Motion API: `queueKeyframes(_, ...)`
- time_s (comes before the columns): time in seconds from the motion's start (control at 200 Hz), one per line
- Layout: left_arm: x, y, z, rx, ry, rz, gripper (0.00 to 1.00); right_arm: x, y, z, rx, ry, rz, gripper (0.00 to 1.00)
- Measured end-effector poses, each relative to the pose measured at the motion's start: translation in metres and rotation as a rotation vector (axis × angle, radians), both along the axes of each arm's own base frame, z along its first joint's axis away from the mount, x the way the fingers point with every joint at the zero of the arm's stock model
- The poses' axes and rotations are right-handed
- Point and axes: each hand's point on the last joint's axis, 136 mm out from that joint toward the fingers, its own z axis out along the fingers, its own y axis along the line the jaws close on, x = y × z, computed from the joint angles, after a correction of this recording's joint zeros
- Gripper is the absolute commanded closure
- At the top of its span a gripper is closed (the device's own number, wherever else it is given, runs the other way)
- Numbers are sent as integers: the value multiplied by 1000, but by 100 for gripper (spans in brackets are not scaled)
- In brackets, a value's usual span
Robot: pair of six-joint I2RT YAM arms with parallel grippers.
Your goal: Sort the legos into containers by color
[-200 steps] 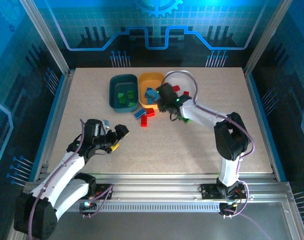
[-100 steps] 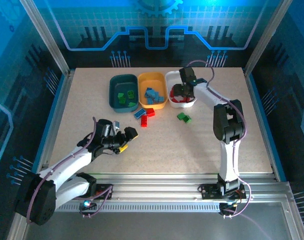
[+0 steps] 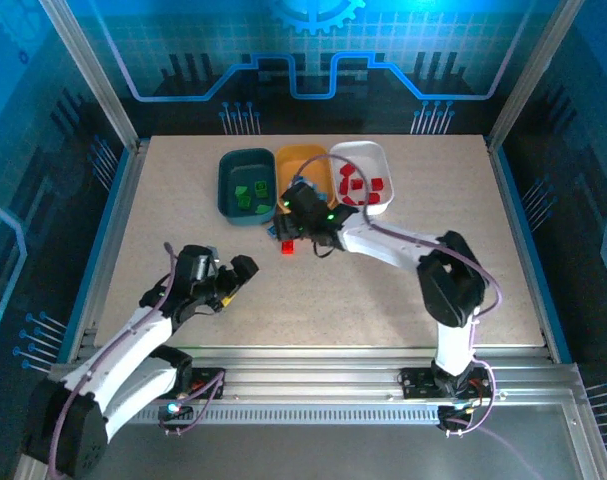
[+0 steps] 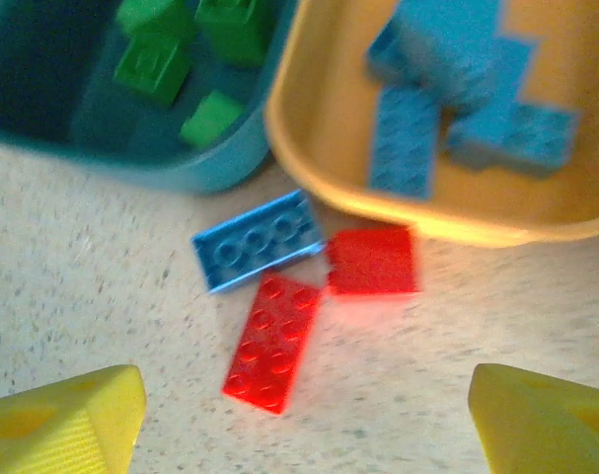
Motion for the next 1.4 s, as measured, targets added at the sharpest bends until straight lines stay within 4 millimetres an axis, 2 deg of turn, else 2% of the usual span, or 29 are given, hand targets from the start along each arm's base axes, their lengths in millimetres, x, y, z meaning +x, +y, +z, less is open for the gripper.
queueKeyframes(0.085,-4,12,1,9,5,49,1,0,10,-36,-33,61,-10,14)
queueKeyframes(0.15,-8,15,2,7,7,61,1,1,10,-60,-59,107,-22,19)
queueKeyframes(0.26,-13,16,-1,4,15,66,1,3,14,-88,-85,163,-33,27)
queueKeyframes(0.36,-18,17,-8,2,44,75,1,6,17,-99,-95,177,-39,39)
queueKeyframes(0.49,-21,17,-12,1,63,79,1,7,16,-99,-99,174,-43,59)
queueKeyframes(0.58,-21,17,-13,1,64,79,1,7,16,-99,-98,171,-46,67)
queueKeyframes(0.715,-21,17,-13,1,64,79,1,-1,8,-94,-107,159,-32,70)
queueKeyframes(0.82,-21,17,-15,2,70,78,1,-13,-3,-79,-105,142,-22,70)
queueKeyframes(0.93,-22,16,-24,1,92,72,1,-22,-16,-47,-84,94,-13,70)
queueKeyframes(1.05,-26,10,-38,-21,119,48,1,-15,-26,0,-31,9,-20,69)
queueKeyframes(1.091,-26,8,-42,-33,122,37,1,-7,-35,14,-10,-19,-37,69)
queueKeyframes(1.156,-25,2,-45,-45,124,19,1,13,-56,28,3,-45,-83,68)
queueKeyframes(1.301,-26,-23,-49,-60,123,-82,1,84,-133,42,-5,-70,-251,67)
queueKeyframes(1.401,-24,-41,-48,-65,113,-146,1,129,-181,42,-15,-60,-337,62)
